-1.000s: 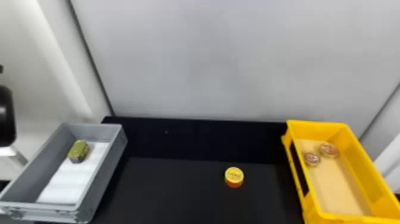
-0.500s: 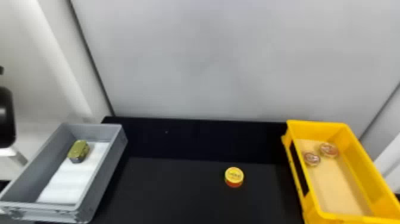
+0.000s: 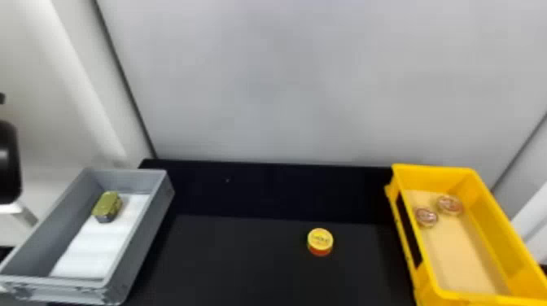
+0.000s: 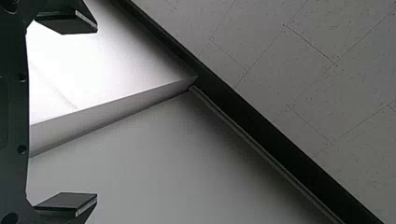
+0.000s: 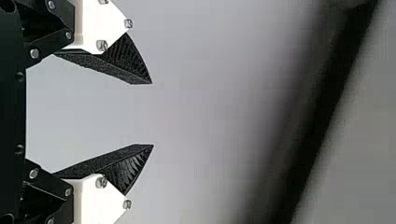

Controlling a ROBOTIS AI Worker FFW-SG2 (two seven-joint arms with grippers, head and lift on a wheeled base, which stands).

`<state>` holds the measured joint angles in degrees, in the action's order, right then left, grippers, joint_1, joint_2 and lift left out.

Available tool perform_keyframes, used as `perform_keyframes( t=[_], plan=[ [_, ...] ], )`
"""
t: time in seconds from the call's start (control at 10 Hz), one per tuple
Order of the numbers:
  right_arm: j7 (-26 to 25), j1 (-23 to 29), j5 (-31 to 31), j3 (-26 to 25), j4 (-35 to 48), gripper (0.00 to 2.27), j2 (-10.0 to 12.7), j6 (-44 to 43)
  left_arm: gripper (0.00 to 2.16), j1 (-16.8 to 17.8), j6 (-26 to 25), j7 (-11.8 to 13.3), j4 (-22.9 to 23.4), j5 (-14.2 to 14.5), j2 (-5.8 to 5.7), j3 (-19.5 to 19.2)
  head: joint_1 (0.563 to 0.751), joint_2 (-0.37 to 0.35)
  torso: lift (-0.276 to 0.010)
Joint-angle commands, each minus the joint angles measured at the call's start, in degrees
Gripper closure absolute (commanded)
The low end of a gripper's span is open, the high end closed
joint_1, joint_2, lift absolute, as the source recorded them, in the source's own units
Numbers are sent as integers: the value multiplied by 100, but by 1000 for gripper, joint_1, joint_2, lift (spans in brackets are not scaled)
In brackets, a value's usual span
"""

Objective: Pick up the round yellow can and place it in the yellow rectangular box

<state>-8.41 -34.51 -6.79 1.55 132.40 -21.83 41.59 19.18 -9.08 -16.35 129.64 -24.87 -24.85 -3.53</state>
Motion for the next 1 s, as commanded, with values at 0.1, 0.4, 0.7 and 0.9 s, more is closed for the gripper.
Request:
perform_keyframes(
  t=[0.1, 0.4, 0.7, 0.9],
  plan=[
    [2397, -1172, -1624, -665, -1524, 404, -5, 4564, 22, -28, -15, 0, 0, 0, 14, -8, 663, 54, -10],
    [1114, -161, -4691, -331, -2895, 384, -717, 3104, 22, -11, 12, 0, -18, 0, 128, 36, 663, 54, -10],
    [1149, 340, -4595, -234, -3317, 391, -462, 3025, 22, -11, 64, -9, -53, 26, 216, 63, 663, 54, -10],
    [1193, 542, -4436, 135, -3633, 392, -445, 2594, 22, -19, 91, -35, -70, 35, 260, 72, 663, 54, -10]
  ],
)
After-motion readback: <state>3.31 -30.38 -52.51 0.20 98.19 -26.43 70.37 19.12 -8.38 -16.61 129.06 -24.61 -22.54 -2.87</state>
